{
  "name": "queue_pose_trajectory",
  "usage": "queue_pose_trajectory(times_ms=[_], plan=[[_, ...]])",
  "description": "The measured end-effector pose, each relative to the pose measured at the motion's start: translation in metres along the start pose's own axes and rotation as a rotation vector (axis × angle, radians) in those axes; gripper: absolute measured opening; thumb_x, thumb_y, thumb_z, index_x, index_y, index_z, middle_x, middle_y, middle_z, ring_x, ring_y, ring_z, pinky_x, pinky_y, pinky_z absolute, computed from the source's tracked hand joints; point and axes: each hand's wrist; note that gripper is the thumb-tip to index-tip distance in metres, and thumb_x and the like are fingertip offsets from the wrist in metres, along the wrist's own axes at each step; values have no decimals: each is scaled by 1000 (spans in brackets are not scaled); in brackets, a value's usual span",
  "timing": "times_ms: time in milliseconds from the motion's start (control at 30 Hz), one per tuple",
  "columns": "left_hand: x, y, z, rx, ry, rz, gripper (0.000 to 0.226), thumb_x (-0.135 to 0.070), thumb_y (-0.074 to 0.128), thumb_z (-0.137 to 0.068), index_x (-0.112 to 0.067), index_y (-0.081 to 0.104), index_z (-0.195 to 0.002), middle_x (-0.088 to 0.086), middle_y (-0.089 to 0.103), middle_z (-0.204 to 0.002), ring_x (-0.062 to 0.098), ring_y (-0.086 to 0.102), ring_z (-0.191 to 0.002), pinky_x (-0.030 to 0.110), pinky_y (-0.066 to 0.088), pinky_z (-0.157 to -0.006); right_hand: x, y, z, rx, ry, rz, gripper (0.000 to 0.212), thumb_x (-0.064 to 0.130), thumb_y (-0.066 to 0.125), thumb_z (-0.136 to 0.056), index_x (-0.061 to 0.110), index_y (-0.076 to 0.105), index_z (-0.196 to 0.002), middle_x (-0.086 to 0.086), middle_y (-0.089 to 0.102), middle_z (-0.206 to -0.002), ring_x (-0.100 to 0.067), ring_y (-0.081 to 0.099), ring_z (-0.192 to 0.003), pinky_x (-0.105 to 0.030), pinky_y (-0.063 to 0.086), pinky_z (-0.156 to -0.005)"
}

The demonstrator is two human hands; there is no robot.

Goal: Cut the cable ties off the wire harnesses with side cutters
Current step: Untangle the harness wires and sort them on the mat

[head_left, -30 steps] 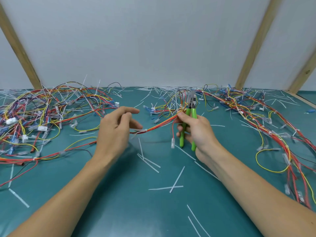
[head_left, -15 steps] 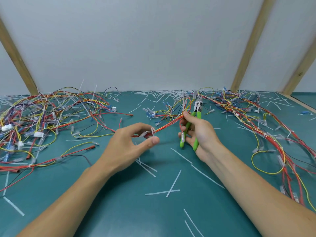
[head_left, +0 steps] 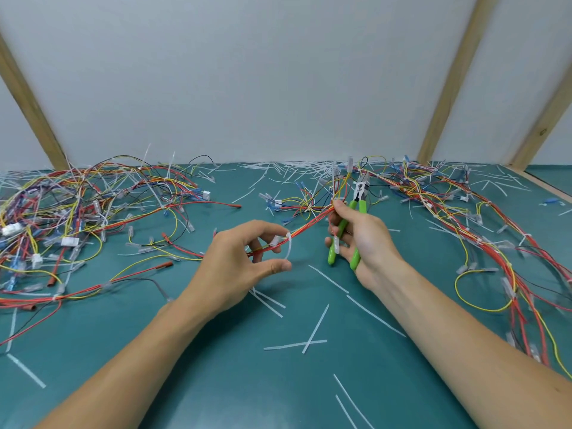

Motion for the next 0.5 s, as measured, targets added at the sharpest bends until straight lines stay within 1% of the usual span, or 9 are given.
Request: queue_pose_trajectory(times_ms=[67, 133, 233, 333, 400, 433, 500], plan=[[-1, 0, 0, -41, 15, -41, 35, -16, 87, -75, -25, 73, -106, -31, 60, -79, 5, 48, -60, 6, 37, -62, 1, 0, 1, 0, 2, -6, 16, 27, 68, -98, 15, 64, -88, 3, 62, -69, -8, 51, -54, -32, 47, -64], [-2, 0, 0, -86, 25, -63, 30, -9, 82, -80, -22, 74, -106, -34, 58, -79, 6, 48, -63, 5, 37, -63, 1, 0, 1, 3, 0, -16, 14, 25, 68, -99, 14, 64, -92, 2, 62, -71, -9, 51, -54, -30, 51, -60], [-3, 0, 0, -126, 29, -49, 16, -15, 78, -87, -22, 75, -100, -31, 58, -77, 8, 46, -62, 7, 35, -61, 1, 0, 2, 4, -4, -5, 12, 25, 68, -99, 14, 63, -95, 1, 61, -74, -10, 51, -57, -28, 52, -58], [-3, 2, -1, -144, -7, 16, 3, -22, 75, -90, -24, 76, -90, -22, 56, -71, 9, 40, -58, 11, 32, -57, -1, 1, 3, 12, -30, 36, 15, 25, 68, -99, 14, 63, -90, 0, 60, -72, -12, 50, -60, -26, 52, -55], [1, 1, -3, -168, -63, 102, 8, -24, 74, -91, -25, 76, -83, -17, 59, -69, 8, 36, -57, 13, 30, -55, -1, 2, 4, 7, -64, 72, 17, 25, 69, -98, 13, 64, -86, -1, 60, -72, -12, 50, -59, -23, 51, -50], [2, 0, -4, -182, -98, 160, 10, -25, 74, -91, -25, 76, -81, -13, 64, -71, 7, 34, -57, 15, 30, -55, -1, 3, 5, 2, -86, 85, 19, 27, 69, -98, 14, 65, -84, -1, 61, -72, -12, 50, -58, -22, 49, -48], [5, -2, -7, -217, -171, 281, 14, -25, 74, -90, -22, 77, -77, -1, 71, -79, 10, 38, -61, 21, 32, -57, -1, 6, 6, -15, -136, 90, 25, 30, 67, -99, 14, 66, -80, 1, 62, -68, -12, 50, -56, -22, 48, -46]])
Point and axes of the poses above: each hand's wrist, its own z-axis away from the middle knuckle, its own y-axis out of the palm, x = y × z
